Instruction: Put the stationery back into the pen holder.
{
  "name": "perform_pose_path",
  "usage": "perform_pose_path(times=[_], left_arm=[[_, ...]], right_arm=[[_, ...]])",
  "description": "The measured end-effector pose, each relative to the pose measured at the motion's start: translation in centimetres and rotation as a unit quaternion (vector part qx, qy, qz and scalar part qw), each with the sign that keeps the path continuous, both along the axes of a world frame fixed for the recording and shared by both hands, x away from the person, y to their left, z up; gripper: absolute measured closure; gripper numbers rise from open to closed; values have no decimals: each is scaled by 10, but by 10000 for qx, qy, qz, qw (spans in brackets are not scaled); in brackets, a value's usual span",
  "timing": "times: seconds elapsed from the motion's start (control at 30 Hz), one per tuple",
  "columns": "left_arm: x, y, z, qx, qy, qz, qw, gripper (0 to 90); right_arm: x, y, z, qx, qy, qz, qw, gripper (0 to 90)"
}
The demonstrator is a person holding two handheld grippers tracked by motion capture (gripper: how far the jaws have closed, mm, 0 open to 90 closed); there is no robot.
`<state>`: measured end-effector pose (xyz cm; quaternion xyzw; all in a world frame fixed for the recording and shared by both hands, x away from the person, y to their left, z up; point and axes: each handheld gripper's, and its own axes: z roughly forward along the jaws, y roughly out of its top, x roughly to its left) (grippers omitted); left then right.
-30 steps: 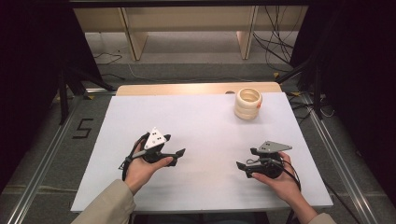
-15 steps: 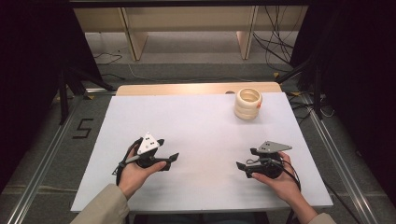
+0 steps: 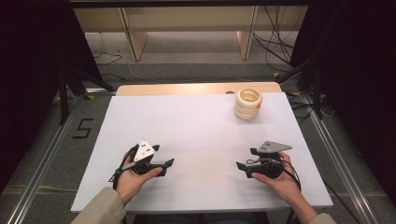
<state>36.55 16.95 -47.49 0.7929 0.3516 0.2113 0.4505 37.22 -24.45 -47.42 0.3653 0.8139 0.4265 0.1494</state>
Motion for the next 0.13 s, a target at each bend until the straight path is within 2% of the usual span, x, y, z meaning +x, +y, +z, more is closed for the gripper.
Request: perform_pose_path(times=[0.13], left_arm=[[1,-1,-3,8,43,9,10000,214]], right_arm=[[0,0,0,6,-2,0,10000,180]])
